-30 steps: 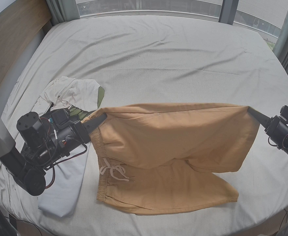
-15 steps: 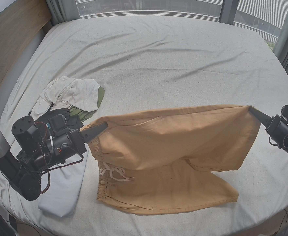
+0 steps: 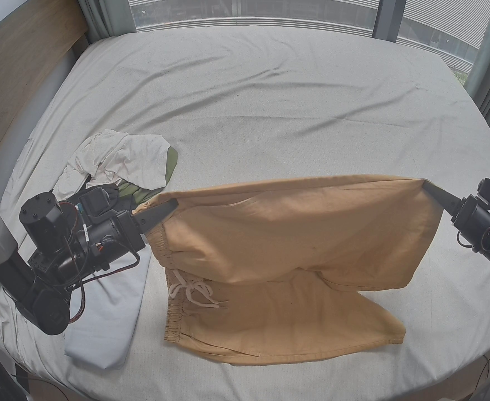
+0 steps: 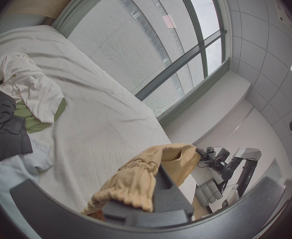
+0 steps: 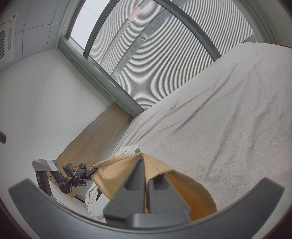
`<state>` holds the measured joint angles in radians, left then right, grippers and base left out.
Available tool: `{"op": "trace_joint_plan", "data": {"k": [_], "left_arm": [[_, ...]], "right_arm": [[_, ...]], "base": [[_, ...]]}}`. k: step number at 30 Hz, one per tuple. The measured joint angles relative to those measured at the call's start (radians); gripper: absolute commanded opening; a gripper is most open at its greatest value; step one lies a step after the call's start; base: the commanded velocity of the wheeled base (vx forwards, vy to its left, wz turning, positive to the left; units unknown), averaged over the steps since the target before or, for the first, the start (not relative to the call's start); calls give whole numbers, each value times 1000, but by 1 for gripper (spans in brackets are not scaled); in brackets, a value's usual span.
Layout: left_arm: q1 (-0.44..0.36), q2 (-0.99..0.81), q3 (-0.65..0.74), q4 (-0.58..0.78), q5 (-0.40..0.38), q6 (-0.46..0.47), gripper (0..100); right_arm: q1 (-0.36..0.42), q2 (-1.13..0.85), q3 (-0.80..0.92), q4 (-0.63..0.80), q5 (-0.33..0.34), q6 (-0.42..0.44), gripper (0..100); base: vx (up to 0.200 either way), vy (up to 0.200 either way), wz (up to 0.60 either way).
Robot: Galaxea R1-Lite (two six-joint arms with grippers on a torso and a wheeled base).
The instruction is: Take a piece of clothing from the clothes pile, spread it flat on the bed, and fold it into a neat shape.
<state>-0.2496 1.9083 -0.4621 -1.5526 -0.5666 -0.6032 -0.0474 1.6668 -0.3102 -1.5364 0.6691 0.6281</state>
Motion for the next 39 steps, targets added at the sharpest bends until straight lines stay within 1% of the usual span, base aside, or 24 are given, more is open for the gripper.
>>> {"op": "trace_joint_plan", "data": {"k": [7, 21, 26, 34, 39], "left_arm": [[-3, 1, -29, 0, 21, -1, 0], [-1, 38, -63, 0, 27, 1, 0], [-1, 73, -94, -1, 58, 1, 0], [0, 137, -160, 0, 84, -1, 0], [0, 170, -214, 0, 117, -8, 0]], "right_arm": [[7, 10, -43, 8, -1, 0, 0], [7, 98, -122, 11, -1, 1, 0], [7, 132, -157, 11, 0, 0, 0], [6, 182, -214, 12, 0, 1, 0], [2, 212, -250, 13, 0, 6, 0]], "base": [[0, 0, 0], [0, 0, 0], [0, 0, 0], [0, 0, 0], [0, 0, 0]]}}
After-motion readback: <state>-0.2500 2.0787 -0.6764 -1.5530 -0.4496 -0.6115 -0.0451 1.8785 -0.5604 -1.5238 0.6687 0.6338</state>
